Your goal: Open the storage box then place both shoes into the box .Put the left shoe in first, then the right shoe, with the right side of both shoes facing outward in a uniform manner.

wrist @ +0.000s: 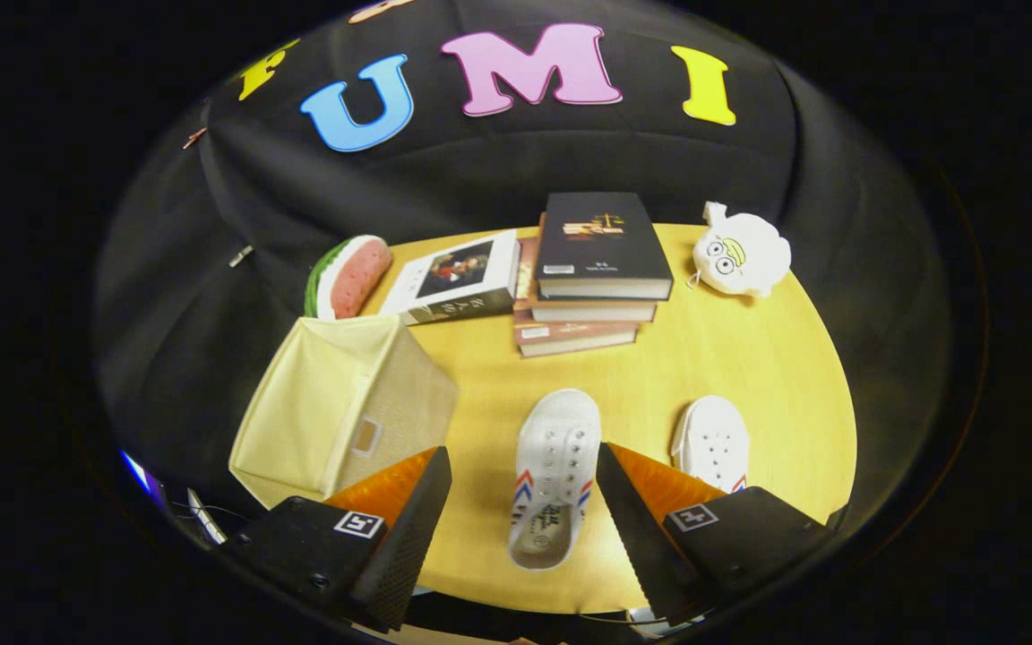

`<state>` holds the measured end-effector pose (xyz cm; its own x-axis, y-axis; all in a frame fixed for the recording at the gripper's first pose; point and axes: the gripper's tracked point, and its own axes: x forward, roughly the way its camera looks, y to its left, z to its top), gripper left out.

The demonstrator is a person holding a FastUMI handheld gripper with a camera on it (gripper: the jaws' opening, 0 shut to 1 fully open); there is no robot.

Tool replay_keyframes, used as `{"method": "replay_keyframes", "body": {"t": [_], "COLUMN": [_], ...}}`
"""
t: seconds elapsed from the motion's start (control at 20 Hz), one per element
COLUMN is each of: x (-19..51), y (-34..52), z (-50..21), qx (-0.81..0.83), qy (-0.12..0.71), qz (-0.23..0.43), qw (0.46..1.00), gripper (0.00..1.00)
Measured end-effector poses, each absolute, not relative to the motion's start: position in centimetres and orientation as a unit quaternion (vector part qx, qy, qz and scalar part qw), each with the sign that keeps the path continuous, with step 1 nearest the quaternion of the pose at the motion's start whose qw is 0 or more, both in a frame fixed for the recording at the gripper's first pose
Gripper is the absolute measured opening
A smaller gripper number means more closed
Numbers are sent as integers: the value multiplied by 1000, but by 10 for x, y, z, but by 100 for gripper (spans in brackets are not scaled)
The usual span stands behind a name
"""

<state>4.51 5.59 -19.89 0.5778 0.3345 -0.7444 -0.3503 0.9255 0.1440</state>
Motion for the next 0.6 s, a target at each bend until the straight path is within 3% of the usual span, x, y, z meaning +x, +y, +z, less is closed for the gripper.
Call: {"method": "replay_keyframes", "body": {"t": [0.6], "x": [47], "y": [18], "z": [-306], "qx": [23], "qy": [513], "qz": [160], "qw": [843], "gripper": [98]}}
